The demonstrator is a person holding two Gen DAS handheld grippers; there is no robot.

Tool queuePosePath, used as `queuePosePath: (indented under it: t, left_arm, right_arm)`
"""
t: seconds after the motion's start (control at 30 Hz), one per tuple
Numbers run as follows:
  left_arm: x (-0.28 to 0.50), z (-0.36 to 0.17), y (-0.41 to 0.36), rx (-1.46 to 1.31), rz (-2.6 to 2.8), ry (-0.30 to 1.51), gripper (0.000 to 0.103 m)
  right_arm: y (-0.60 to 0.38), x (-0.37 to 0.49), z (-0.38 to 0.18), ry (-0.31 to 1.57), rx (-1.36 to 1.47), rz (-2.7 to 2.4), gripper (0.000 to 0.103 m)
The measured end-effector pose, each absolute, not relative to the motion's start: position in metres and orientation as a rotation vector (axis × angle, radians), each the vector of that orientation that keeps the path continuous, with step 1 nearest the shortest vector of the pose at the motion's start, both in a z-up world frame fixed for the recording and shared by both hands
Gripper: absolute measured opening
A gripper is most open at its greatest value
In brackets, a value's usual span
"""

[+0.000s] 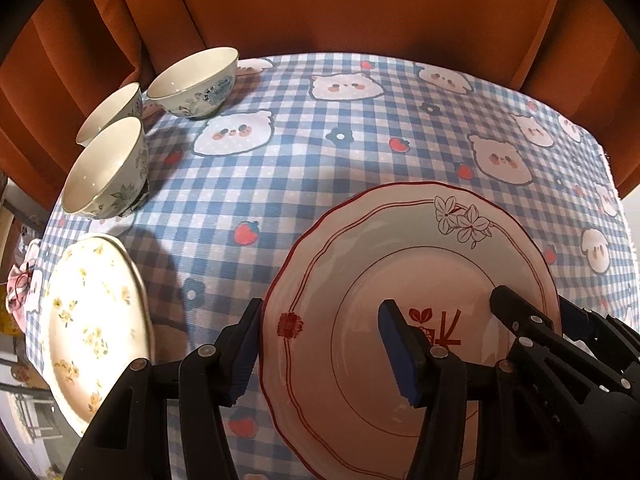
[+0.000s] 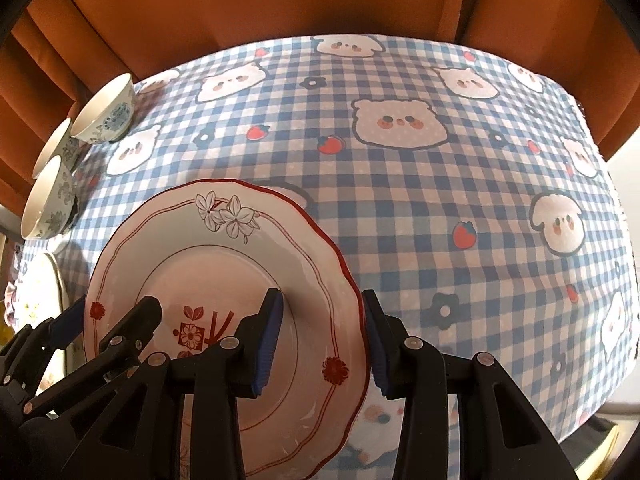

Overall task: Organize plates and bowls
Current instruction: 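Lift the red-rimmed plate with both tools and carry it toward the flowered plates, then lower the red-rimmed plate onto the flowered plate stack with both tools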

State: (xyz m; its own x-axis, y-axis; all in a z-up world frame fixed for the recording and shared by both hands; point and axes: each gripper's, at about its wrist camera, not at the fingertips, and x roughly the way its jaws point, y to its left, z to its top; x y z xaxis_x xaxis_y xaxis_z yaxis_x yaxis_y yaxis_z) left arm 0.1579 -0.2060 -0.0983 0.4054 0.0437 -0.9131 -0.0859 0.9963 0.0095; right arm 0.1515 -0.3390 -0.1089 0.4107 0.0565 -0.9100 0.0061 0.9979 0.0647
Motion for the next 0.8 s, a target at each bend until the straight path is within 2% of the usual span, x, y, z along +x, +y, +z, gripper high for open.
queuePosePath:
  t: [0.8]
  left_arm:
    - [0.114, -0.057, -0.063, -0.052, 0.044, 1.052, 0.058]
  right_arm:
    - [-0.196, 0.101, -0.072, 1.086, 0.062, -0.007, 0.045]
